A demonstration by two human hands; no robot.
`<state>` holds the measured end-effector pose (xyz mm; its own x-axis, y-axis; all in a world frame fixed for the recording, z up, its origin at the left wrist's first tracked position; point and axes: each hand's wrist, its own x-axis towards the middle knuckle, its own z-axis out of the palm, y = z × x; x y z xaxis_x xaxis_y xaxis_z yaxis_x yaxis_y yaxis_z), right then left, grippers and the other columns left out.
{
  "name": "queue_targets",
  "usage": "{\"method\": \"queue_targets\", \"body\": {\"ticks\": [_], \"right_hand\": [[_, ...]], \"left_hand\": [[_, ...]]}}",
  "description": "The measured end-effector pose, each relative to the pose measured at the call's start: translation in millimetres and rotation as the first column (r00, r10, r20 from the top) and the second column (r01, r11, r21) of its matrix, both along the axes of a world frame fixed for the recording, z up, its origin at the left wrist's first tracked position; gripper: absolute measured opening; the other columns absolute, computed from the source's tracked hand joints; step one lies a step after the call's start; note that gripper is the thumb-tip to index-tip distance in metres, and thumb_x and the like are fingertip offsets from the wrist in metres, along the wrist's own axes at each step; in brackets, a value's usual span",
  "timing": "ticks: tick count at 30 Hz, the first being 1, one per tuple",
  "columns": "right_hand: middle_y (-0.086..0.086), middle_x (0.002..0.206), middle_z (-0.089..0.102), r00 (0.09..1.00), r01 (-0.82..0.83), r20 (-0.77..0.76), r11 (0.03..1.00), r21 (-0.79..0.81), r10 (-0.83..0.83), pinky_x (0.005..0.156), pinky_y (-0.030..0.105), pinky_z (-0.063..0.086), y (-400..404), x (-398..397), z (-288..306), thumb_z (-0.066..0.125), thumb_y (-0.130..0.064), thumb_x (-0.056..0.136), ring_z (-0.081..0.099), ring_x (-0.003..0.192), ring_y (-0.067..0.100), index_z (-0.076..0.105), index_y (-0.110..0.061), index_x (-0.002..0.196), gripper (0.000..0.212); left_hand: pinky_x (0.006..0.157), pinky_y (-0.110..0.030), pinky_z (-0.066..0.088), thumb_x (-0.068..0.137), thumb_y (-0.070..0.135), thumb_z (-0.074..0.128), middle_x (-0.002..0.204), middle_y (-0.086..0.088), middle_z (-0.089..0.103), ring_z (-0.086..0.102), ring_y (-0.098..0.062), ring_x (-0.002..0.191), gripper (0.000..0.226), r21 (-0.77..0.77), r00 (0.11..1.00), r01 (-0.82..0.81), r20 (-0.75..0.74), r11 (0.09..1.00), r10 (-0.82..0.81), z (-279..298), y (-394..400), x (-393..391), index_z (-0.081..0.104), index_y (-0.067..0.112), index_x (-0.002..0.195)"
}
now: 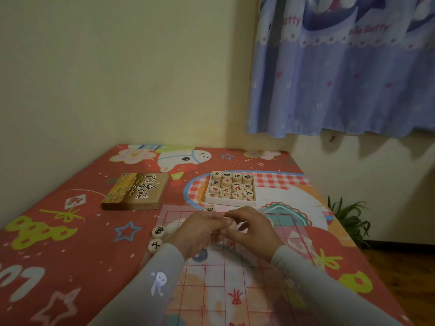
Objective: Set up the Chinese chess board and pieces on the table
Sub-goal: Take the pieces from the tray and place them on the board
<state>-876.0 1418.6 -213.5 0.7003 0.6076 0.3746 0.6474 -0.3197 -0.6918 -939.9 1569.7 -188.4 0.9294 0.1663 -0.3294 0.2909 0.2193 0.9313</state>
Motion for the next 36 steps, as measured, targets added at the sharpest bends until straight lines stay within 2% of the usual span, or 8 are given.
{"method": "queue_targets", "body": {"ticks": [3, 7, 13, 21, 25, 29, 32, 36], "right_hand": [[-0.01, 0.099, 0.059, 0.999, 0.038, 0.029, 0.999, -0.003, -0.037, 0.078, 0.012, 0.047, -0.4, 0.7, -0.9, 0.074, -0.034, 0.078, 0.054, 0.09, -0.001, 0.066, -0.026, 0.112, 0.036], [-0.012, 0.106, 0.057, 0.992, 0.124, 0.035, 0.992, 0.011, -0.124, 0.079, 0.013, 0.049, -5.7, 4.4, -1.9, 0.074, -0.032, 0.08, 0.055, 0.094, -0.001, 0.063, -0.023, 0.119, 0.042], [-0.011, 0.11, 0.057, 0.988, 0.147, 0.042, 0.989, -0.006, -0.146, 0.082, 0.017, 0.05, -7.2, 4.4, -3.7, 0.073, -0.03, 0.08, 0.054, 0.095, -0.001, 0.061, -0.022, 0.122, 0.044], [-0.012, 0.109, 0.057, 0.988, 0.15, 0.029, 0.989, -0.013, -0.15, 0.082, 0.017, 0.05, -6.8, 6.2, -6.8, 0.074, -0.032, 0.08, 0.055, 0.094, -0.002, 0.062, -0.024, 0.119, 0.042], [-0.012, 0.108, 0.058, 0.992, 0.128, 0.019, 0.992, -0.02, -0.128, 0.08, 0.013, 0.048, -2.4, 6.0, -8.2, 0.073, -0.031, 0.081, 0.055, 0.094, -0.002, 0.062, -0.025, 0.118, 0.039], [-0.016, 0.106, 0.057, 0.995, 0.104, -0.006, 0.994, -0.018, -0.104, 0.083, 0.018, 0.05, 7.5, 4.6, -10.8, 0.072, -0.033, 0.081, 0.055, 0.095, -0.001, 0.063, -0.027, 0.117, 0.037], [-0.018, 0.105, 0.057, 0.995, 0.102, -0.008, 0.995, -0.012, -0.102, 0.08, 0.013, 0.048, 14.8, 2.3, -13.3, 0.072, -0.033, 0.081, 0.054, 0.094, -0.003, 0.063, -0.028, 0.115, 0.035], [-0.017, 0.106, 0.057, 0.994, 0.104, -0.014, 0.994, -0.018, -0.104, 0.082, 0.015, 0.048, 16.7, 2.6, -12.8, 0.071, -0.033, 0.082, 0.054, 0.094, -0.003, 0.062, -0.028, 0.116, 0.036]], "left_hand": [[0.054, -0.022, 0.052, 0.088, 0.007, 0.065, 0.102, -0.022, 0.07, 0.066, -0.022, 0.079, 0.015, -0.07, 0.998, -0.064, -0.013, 0.995, 0.064, -0.2, 6.4, -0.4, 0.07, -0.003, 0.098], [0.059, -0.026, 0.056, 0.088, -0.013, 0.049, 0.123, -0.026, 0.056, 0.061, -0.037, 0.106, 0.022, -0.165, 0.981, -0.192, 0.009, 0.968, 0.196, -1.1, 18.2, 2.2, 0.066, -0.007, 0.1], [0.068, -0.028, 0.058, 0.086, -0.02, 0.044, 0.139, -0.024, 0.043, 0.058, -0.038, 0.111, 0.032, -0.174, 0.981, -0.185, 0.032, 0.967, 0.193, -3.0, 21.6, 5.1, 0.066, -0.003, 0.102], [0.065, -0.026, 0.058, 0.086, -0.021, 0.04, 0.131, -0.026, 0.048, 0.059, -0.038, 0.11, 0.032, -0.206, 0.979, -0.191, 0.031, 0.96, 0.202, 2.7, 22.7, -0.9, 0.064, -0.005, 0.099], [0.059, -0.024, 0.059, 0.085, -0.023, 0.034, 0.123, -0.031, 0.051, 0.061, -0.037, 0.103, 0.034, -0.246, 0.961, -0.259, 0.034, 0.934, 0.275, 10.0, 35.4, -4.7, 0.06, -0.01, 0.101], [0.069, -0.025, 0.06, 0.087, -0.022, 0.038, 0.118, -0.028, 0.056, 0.063, -0.031, 0.097, 0.035, -0.233, 0.934, -0.322, 0.078, 0.918, 0.348, 18.3, 59.8, -10.9, 0.055, -0.012, 0.117], [0.072, -0.026, 0.059, 0.086, -0.024, 0.044, 0.097, -0.02, 0.062, 0.063, -0.027, 0.087, 0.029, -0.215, 0.936, -0.315, 0.094, 0.924, 0.341, 22.3, 68.1, -18.0, 0.059, -0.009, 0.105], [0.074, -0.031, 0.059, 0.084, -0.023, 0.051, 0.098, -0.022, 0.062, 0.065, -0.029, 0.087, 0.031, -0.216, 0.952, -0.278, 0.065, 0.936, 0.298, 15.5, 66.5, -17.8, 0.057, -0.01, 0.11]]}}
